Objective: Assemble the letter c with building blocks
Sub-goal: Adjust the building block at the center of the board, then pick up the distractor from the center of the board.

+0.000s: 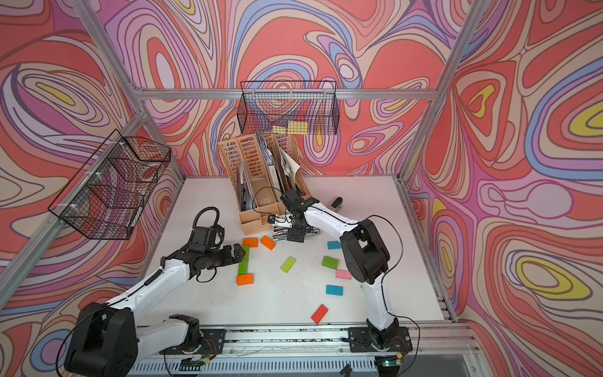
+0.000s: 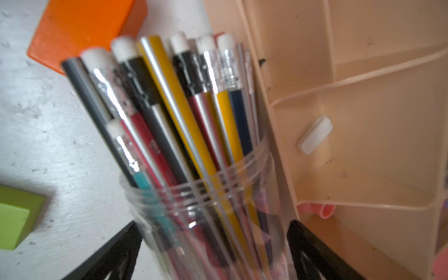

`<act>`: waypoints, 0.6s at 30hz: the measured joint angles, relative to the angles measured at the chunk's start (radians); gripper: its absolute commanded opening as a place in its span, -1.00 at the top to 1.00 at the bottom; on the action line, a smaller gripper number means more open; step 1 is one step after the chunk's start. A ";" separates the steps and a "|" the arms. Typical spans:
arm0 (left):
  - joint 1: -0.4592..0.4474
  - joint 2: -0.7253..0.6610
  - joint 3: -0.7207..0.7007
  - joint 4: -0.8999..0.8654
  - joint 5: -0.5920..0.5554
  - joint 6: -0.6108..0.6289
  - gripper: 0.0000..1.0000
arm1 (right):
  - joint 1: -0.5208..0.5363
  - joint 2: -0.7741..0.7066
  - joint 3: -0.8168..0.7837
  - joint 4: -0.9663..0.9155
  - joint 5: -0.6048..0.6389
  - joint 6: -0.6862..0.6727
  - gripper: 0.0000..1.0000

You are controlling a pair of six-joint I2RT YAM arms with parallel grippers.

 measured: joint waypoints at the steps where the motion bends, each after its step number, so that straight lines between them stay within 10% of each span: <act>1: 0.000 0.002 0.000 0.000 0.000 0.000 -0.99 | 0.000 0.011 0.011 -0.008 -0.004 -0.003 -0.92; 18: 0.000 0.005 0.000 0.000 -0.006 0.000 -0.98 | -0.007 0.056 0.050 -0.043 -0.025 -0.026 -0.96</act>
